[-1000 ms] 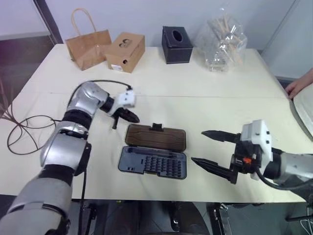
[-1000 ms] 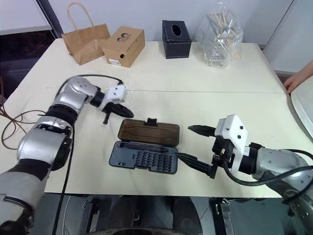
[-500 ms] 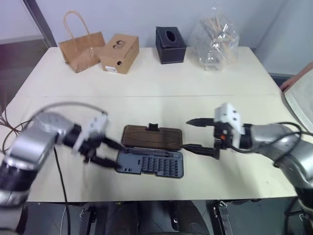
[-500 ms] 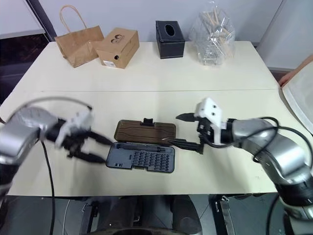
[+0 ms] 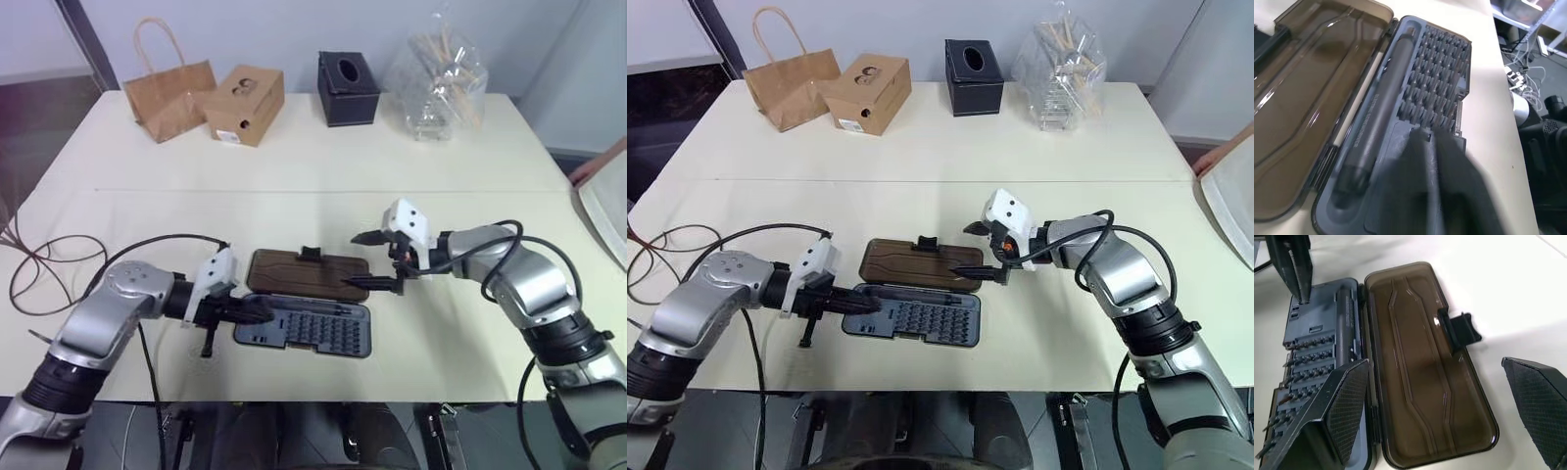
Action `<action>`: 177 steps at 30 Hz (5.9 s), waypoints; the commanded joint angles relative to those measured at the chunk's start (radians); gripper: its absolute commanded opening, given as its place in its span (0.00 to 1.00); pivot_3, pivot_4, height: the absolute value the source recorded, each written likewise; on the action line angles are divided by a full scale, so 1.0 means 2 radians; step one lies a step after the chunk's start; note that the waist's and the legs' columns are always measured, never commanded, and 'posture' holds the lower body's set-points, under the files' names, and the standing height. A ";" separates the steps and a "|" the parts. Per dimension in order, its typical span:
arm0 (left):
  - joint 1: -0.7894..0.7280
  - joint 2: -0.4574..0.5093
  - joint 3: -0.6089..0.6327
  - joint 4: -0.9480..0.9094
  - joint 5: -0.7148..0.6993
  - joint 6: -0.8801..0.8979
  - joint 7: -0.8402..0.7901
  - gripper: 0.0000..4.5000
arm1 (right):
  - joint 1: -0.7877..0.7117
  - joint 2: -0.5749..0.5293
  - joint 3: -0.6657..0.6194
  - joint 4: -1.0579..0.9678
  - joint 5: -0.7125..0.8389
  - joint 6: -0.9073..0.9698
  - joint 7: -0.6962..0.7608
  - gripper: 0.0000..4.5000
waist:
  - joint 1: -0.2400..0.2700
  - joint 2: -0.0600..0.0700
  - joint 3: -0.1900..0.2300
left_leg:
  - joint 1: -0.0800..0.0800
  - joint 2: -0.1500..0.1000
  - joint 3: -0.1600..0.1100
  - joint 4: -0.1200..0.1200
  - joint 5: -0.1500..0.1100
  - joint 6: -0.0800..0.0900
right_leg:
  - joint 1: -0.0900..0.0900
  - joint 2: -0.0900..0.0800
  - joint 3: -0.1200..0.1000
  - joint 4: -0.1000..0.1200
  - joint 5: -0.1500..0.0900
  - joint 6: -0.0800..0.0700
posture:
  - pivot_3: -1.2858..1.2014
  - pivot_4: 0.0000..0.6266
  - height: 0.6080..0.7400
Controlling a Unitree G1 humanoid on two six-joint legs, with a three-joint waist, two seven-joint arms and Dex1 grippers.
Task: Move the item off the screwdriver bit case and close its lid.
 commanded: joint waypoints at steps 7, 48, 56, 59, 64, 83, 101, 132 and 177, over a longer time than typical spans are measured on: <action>0.009 0.032 0.008 -0.007 0.000 -0.026 -0.014 0.01 | -0.050 0.054 0.017 0.108 -0.063 -0.047 0.015 1.00 | 0.000 0.000 0.000 | 0.000 0.000 0.000 0.000 0.000 0.000 | 0.000 0.000 0.000 0.000 0.000 0.000 | 0.52 0.24 0.98; 0.065 0.004 -0.032 -0.019 0.029 -0.022 0.057 0.00 | -0.017 0.094 0.028 0.009 -0.249 -0.273 -0.035 0.01 | -0.012 0.003 -0.002 | 0.006 0.001 0.000 -0.002 0.000 0.000 | 0.005 0.001 0.000 0.000 -0.001 -0.001 | 0.52 0.24 0.98; 0.057 -0.006 0.030 -0.085 -0.069 0.074 0.093 0.00 | 0.055 0.072 0.017 -0.104 -0.274 -0.260 -0.061 0.01 | -0.012 0.002 -0.002 | 0.006 0.001 0.000 -0.002 0.000 0.000 | 0.005 0.001 0.000 0.000 -0.001 -0.002 | 0.52 0.24 0.98; 0.044 0.004 0.082 -0.124 -0.150 0.133 0.099 0.00 | 0.062 0.071 0.016 -0.103 -0.281 -0.267 -0.067 0.01 | -0.012 0.002 -0.001 | 0.006 0.001 0.000 -0.002 0.000 0.000 | 0.005 0.001 0.000 0.000 -0.001 -0.002 | 0.52 0.24 0.98; -0.011 0.001 0.165 -0.122 -0.270 0.197 0.134 0.00 | 0.062 0.070 0.018 -0.096 -0.287 -0.290 -0.068 0.01 | -0.010 0.002 -0.001 | 0.006 0.001 0.000 -0.002 0.000 0.000 | 0.005 0.001 0.000 0.000 -0.001 -0.002 | 0.52 0.24 0.98; -0.033 -0.012 0.074 0.098 0.003 -0.031 0.209 0.00 | 0.068 0.064 0.010 -0.102 -0.302 -0.310 -0.079 0.01 | -0.009 0.001 -0.001 | 0.000 0.000 0.000 -0.002 0.001 -0.002 | -0.001 0.000 0.000 0.000 -0.001 -0.002 | 0.52 0.24 0.98; -0.069 -0.060 0.051 0.127 0.003 -0.043 0.142 0.00 | 0.065 0.051 -0.059 -0.199 -0.223 -0.176 -0.058 0.75 | 0.002 0.001 -0.001 | 0.000 0.000 0.000 -0.002 0.001 -0.002 | -0.001 0.000 0.000 0.000 -0.001 -0.002 | 0.52 0.24 0.98; -0.101 -0.013 -0.058 0.089 0.030 -0.059 0.006 0.00 | 0.335 -0.032 0.002 -0.340 -0.021 -0.024 -0.058 0.01 | -0.001 -0.001 -0.001 | 0.000 0.000 0.000 -0.001 0.000 -0.001 | 0.001 0.001 -0.001 -0.002 -0.001 -0.001 | 0.52 0.24 0.98; 0.034 0.198 0.245 -0.024 -0.081 0.085 -0.095 0.83 | 0.379 -0.186 -0.471 -0.237 0.212 0.079 0.117 1.00 | 0.004 -0.001 0.001 | 0.003 0.002 -0.001 -0.002 0.000 -0.001 | 0.004 0.000 -0.001 -0.005 -0.002 -0.003 | 0.52 0.24 0.98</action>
